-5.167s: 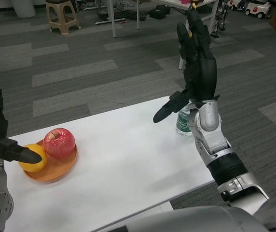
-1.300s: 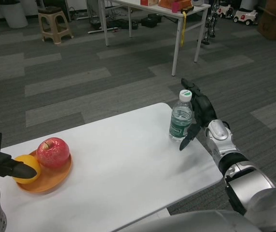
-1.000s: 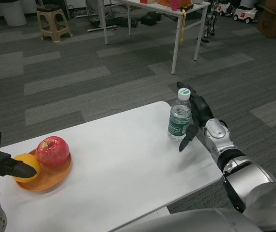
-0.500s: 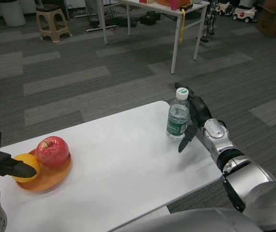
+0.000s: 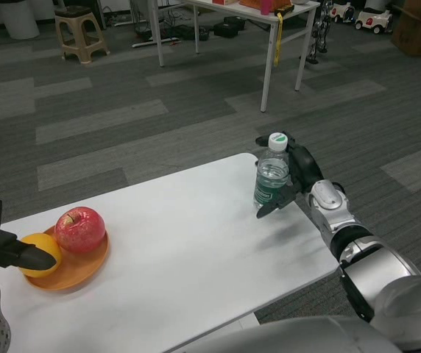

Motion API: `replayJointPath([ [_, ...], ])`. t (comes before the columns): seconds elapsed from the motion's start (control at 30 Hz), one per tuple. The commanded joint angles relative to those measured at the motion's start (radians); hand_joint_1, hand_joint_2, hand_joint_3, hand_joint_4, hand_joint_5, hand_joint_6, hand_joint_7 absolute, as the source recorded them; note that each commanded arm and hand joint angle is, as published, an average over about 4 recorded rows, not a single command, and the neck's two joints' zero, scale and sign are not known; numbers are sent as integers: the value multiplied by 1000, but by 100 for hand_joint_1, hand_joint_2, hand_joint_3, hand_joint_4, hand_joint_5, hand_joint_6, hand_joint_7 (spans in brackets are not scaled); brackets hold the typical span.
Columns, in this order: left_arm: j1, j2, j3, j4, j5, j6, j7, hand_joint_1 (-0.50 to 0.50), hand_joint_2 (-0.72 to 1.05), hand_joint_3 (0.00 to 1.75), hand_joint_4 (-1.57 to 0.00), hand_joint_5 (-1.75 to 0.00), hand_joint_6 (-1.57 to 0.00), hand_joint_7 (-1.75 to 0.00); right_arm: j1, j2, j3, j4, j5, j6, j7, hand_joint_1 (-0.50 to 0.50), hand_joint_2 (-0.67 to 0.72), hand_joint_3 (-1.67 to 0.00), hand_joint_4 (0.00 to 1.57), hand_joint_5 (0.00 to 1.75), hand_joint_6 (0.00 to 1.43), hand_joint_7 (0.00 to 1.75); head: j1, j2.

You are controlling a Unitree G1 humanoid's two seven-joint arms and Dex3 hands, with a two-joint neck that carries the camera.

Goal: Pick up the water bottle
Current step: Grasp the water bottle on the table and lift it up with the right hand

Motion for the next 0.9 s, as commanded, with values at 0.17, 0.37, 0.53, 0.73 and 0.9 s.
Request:
replayJointPath([
  [0.17, 5, -7, 4, 2, 1, -7, -1, -32, -53, 9, 0, -10, 0, 0, -5, 3, -9, -7, 5, -1, -6, 1, -29, -52, 148, 155, 104, 169, 0, 0],
  [0.37, 5, -8, 4, 3, 1, -7, -1, -32, -55, 9, 0, -10, 0, 0, 4, 2, 0, -20, 4, -1, -2, 22, -29, -63, 157, 165, 139, 159, 4, 0],
  [0.53, 4, -9, 2, 3, 1, -7, -1, -32, -50, 9, 0, -10, 0, 0, 9, 3, 20, -43, 3, -2, 1, 35, -10, -44, 150, 143, 134, 140, 4, 0],
  [0.73, 4, -9, 2, 3, 1, -7, -1, -32, -53, 9, 0, -10, 0, 0, 32, 16, 19, -115, 0, -8, 1, 39, 3, -40, 134, 136, 122, 140, 19, 2],
  [0.9, 5, -9, 2, 3, 1, -7, 0, -32, -50, 7, 0, -10, 0, 0, 47, 18, 29, -204, -1, -10, -1, 40, 3, -48, 123, 136, 117, 140, 15, 1],
])
